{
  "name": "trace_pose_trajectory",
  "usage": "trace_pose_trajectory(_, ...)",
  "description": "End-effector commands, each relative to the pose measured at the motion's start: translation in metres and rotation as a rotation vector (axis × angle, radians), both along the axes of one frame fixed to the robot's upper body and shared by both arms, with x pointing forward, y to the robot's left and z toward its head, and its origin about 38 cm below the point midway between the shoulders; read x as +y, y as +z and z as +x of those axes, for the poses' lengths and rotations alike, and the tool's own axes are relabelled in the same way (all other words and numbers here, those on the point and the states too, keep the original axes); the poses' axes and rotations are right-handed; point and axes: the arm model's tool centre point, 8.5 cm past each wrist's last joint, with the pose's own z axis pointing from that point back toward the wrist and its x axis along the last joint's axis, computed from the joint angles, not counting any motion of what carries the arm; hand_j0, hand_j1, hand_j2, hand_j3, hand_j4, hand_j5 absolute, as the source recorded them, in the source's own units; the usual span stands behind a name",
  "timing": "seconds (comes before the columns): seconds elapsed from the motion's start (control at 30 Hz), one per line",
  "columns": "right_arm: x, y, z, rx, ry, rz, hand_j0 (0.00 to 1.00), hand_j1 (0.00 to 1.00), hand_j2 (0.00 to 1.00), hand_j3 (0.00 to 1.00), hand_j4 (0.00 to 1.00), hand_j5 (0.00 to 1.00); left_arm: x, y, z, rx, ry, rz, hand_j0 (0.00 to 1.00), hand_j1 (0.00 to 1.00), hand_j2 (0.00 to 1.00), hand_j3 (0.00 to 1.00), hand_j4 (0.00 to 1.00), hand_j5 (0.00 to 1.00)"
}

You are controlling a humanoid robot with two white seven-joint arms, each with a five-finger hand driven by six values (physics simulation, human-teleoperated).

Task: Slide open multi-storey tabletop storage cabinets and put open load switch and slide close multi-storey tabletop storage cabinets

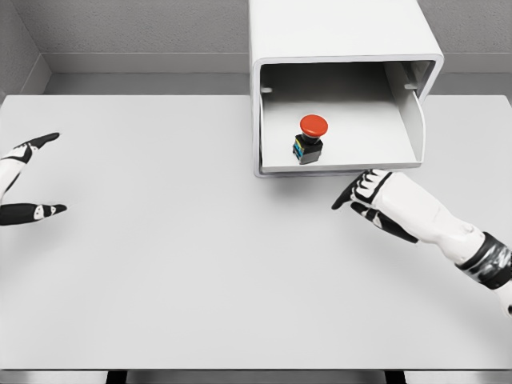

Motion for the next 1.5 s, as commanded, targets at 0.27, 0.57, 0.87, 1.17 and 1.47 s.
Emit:
trace_pose_trajectory(0.27,0.007,-0.01,0.015,0.022,-0.001,0.014,0.51,0.51,0.51,0.51,0.51,0.51,0.002,0.0,0.001,0.0,0.005,-0.015,1.0,1.0,1.0,1.0,1.0,1.0)
trace_pose_trajectory(0.57,0.004,-0.015,0.029,0.034,-0.026,0.011,0.51,0.51,0.51,0.51,0.51,0.51,0.003,0.0,0.001,-0.001,0.007,-0.015,1.0,1.0,1.0,1.0,1.0,1.0)
trace_pose_trajectory(0.87,0.004,-0.008,0.055,0.011,-0.052,0.02,0.51,0.51,0.51,0.51,0.51,0.51,0.003,0.0,0.001,0.0,0.008,-0.013,1.0,1.0,1.0,1.0,1.0,1.0)
trace_pose_trajectory(1.17,0.012,-0.008,0.075,0.012,-0.064,0.046,0.52,0.52,0.52,0.52,0.52,0.52,0.003,0.0,0.001,0.0,0.008,-0.013,1.0,1.0,1.0,1.0,1.0,1.0)
trace_pose_trajectory(1.47,-0.01,-0.001,0.057,0.019,-0.06,0.012,0.52,0.52,0.52,0.52,0.52,0.52,0.003,0.0,0.002,-0.001,0.008,-0.014,1.0,1.0,1.0,1.0,1.0,1.0)
